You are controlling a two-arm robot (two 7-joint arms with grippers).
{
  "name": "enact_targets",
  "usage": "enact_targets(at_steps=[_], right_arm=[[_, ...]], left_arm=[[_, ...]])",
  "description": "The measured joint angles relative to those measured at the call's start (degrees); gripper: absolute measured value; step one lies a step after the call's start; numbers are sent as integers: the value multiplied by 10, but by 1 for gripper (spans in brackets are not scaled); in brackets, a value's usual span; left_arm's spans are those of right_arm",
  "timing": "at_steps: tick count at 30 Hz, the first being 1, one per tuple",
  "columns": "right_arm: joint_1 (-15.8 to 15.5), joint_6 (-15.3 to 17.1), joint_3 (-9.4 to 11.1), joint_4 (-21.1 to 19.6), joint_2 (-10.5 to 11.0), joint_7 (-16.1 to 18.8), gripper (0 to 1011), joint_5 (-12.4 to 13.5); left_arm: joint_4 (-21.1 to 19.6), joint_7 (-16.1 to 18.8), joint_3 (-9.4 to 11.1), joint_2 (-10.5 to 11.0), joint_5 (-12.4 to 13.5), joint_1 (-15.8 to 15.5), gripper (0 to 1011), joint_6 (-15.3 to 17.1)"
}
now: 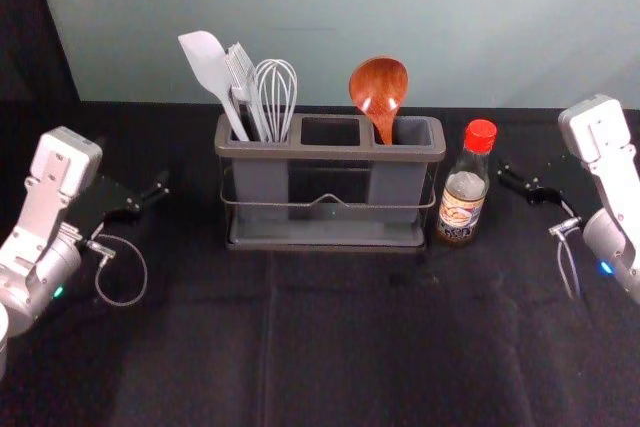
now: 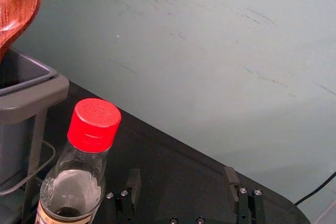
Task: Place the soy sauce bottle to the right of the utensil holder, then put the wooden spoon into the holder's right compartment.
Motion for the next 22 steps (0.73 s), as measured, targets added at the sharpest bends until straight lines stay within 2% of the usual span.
enact_targets(at_steps=[22], right_arm=[[0,1,0,-1,0,1,1002,1]], left_arm=[[0,0,0,0,0,0,1005,0]])
